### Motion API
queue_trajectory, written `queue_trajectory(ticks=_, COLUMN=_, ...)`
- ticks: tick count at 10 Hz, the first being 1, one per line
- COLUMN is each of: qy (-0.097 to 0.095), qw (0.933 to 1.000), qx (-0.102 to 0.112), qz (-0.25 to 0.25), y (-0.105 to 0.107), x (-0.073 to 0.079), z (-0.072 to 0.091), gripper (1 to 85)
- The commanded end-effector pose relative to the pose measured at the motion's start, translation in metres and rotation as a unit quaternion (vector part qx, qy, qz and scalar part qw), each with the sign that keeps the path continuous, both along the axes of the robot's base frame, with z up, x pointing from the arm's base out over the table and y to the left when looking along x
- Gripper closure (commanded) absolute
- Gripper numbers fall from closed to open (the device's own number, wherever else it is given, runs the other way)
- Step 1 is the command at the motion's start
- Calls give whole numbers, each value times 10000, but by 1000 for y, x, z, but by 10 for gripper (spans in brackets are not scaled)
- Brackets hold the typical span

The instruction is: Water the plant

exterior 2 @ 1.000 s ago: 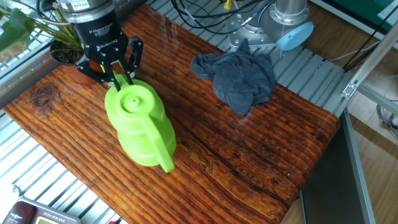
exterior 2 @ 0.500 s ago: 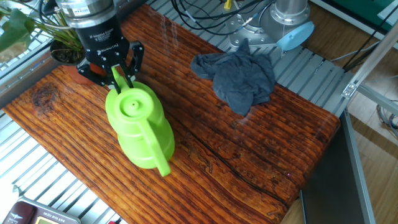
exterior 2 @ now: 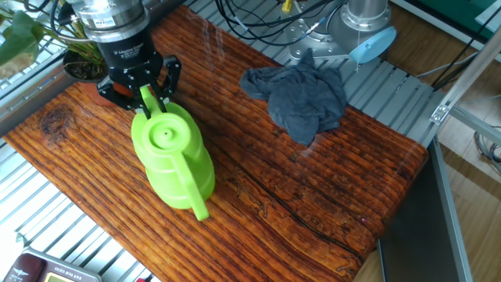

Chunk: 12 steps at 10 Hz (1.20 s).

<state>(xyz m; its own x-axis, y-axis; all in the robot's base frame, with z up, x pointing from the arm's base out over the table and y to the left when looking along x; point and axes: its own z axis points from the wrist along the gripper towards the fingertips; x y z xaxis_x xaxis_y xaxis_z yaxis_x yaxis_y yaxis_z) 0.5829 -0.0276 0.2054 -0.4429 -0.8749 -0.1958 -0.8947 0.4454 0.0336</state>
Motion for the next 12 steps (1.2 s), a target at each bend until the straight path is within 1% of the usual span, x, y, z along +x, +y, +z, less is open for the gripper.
queue_trajectory(ticks=1, qy=81, qw=9998, qx=-191, qz=-69, y=-9, x=-3, z=-3, gripper=847)
queue_trajectory(ticks=2, qy=75, qw=9998, qx=-160, qz=-78, y=-7, x=-3, z=-4, gripper=847)
queue_trajectory(ticks=3, qy=90, qw=9998, qx=23, qz=-191, y=2, x=-2, z=-2, gripper=847)
queue_trajectory(ticks=5, qy=137, qw=9994, qx=84, qz=-306, y=7, x=-3, z=-1, gripper=847)
queue_trajectory(ticks=6, qy=144, qw=9994, qx=45, qz=-305, y=7, x=-4, z=-1, gripper=847)
queue_trajectory(ticks=7, qy=152, qw=9994, qx=83, qz=-303, y=12, x=-5, z=-2, gripper=847)
queue_trajectory(ticks=9, qy=105, qw=9990, qx=85, qz=-421, y=21, x=-6, z=-6, gripper=847)
queue_trajectory(ticks=10, qy=96, qw=9990, qx=54, qz=-423, y=21, x=-5, z=-10, gripper=847)
queue_trajectory(ticks=12, qy=174, qw=9991, qx=-120, qz=-379, y=13, x=-10, z=-17, gripper=847)
